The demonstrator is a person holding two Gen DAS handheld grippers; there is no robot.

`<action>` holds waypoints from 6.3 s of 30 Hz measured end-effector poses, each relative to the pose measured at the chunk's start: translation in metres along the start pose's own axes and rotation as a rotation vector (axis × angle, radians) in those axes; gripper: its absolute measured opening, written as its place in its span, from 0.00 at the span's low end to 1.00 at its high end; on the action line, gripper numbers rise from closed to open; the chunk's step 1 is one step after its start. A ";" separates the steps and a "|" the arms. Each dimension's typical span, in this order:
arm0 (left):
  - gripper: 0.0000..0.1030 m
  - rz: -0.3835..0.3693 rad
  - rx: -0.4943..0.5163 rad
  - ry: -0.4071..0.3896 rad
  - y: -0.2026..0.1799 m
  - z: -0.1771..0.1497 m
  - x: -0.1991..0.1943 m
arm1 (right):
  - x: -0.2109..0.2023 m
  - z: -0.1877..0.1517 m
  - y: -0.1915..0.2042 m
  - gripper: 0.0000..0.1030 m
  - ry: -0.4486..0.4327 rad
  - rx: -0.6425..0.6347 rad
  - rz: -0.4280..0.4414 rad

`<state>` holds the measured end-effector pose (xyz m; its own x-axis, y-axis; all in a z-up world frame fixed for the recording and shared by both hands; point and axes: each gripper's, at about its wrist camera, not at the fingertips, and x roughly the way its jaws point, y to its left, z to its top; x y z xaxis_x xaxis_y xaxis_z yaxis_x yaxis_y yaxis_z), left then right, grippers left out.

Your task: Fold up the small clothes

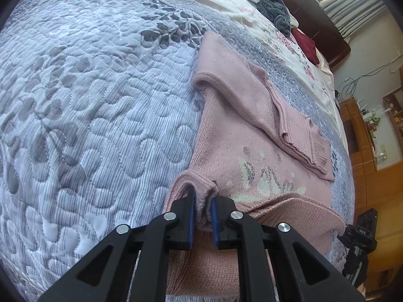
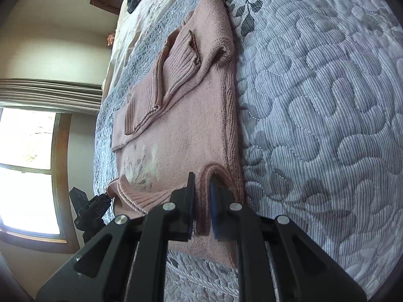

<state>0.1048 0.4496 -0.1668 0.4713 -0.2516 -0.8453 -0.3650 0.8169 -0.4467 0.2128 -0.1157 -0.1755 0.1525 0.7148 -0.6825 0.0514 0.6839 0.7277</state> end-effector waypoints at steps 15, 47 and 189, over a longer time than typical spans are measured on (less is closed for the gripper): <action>0.44 -0.001 0.031 -0.112 0.003 -0.002 -0.065 | -0.065 -0.009 0.016 0.47 -0.088 -0.100 -0.084; 0.12 0.162 0.479 -0.120 -0.053 -0.039 -0.039 | 0.000 -0.050 0.090 0.10 0.007 -0.598 -0.305; 0.41 0.018 0.370 -0.054 -0.130 0.067 0.060 | 0.044 0.130 0.087 0.19 -0.092 -0.206 -0.225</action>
<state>0.2347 0.3629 -0.1400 0.5129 -0.2156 -0.8310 -0.0634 0.9558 -0.2871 0.3528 -0.0431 -0.1334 0.2491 0.5323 -0.8091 -0.1060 0.8454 0.5235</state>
